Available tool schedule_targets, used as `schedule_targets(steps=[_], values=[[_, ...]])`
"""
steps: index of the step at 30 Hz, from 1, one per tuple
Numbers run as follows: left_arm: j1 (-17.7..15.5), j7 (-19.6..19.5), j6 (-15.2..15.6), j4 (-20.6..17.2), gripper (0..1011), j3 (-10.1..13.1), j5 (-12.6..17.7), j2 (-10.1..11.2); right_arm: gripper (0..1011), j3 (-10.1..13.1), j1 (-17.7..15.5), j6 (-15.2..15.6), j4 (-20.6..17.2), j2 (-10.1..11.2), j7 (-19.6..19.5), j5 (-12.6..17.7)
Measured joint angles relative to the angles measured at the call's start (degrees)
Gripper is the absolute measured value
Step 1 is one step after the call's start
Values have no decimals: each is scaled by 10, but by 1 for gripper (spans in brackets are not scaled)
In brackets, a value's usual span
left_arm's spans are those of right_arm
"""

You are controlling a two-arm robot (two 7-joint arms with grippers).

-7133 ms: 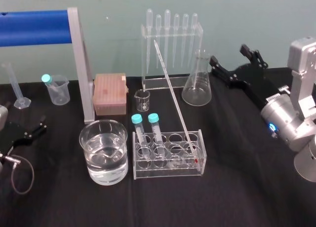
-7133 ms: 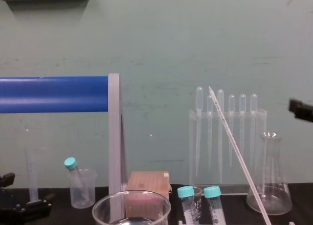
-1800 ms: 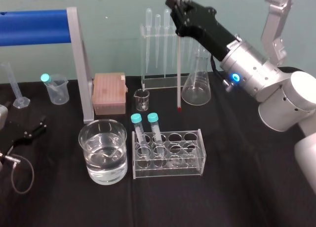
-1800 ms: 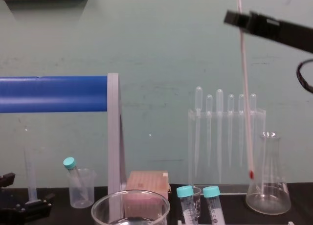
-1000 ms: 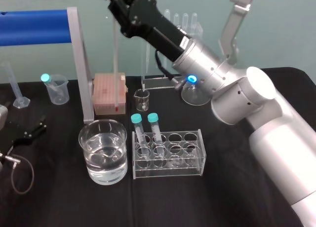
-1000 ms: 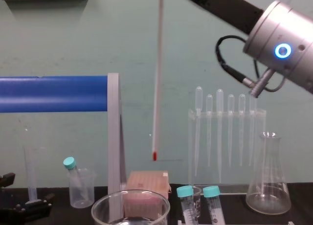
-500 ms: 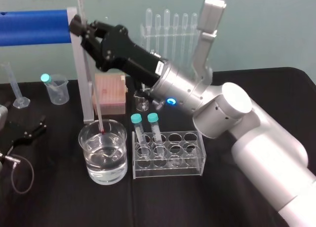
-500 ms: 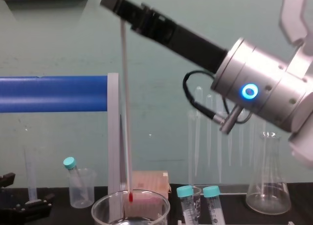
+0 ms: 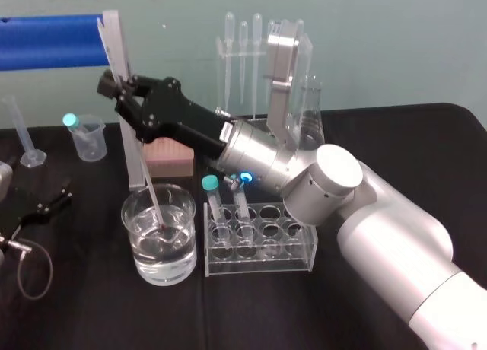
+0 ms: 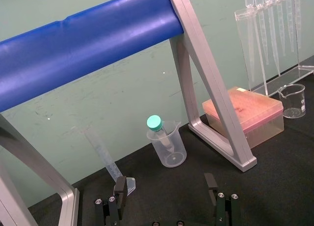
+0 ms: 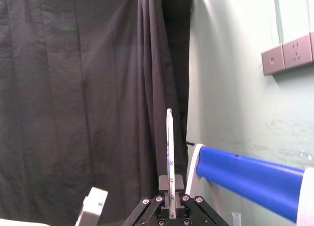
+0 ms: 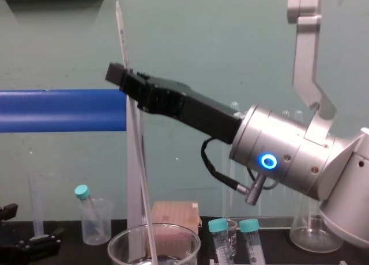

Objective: Hold the thermometer with one hand and immerse one end into the beaker, then reinsert it into the test tube rack.

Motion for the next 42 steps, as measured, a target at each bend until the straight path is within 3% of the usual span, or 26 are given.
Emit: schedule_targets(steps=[17, 27, 42], values=[[0, 0, 0, 0, 1008, 0, 0, 0, 57, -3, -1, -1, 43, -11, 9, -12], [0, 0, 0, 0, 1008, 0, 0, 0, 57, 13, -11, -7, 44, -16, 17, 10], [0, 0, 0, 0, 1008, 0, 0, 0, 57, 13, -13, -8, 41, -15, 17, 8]])
